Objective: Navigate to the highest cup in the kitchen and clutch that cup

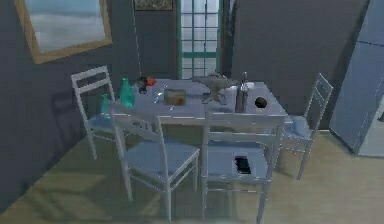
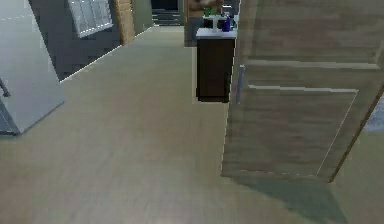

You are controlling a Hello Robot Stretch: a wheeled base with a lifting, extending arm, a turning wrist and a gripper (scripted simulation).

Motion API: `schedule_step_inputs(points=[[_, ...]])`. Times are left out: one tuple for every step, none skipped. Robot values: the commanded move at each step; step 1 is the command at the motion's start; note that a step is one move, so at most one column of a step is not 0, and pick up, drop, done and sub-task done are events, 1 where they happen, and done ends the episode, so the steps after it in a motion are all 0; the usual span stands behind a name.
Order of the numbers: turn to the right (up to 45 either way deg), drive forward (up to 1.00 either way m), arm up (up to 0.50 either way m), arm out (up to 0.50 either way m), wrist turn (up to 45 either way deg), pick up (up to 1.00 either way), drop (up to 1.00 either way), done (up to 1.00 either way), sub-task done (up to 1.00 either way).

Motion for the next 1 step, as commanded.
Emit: schedule_step_inputs(points=[[-15.0,0.00,0.00,0.00,0.0,0.00,0.00,0.00,0.00]])
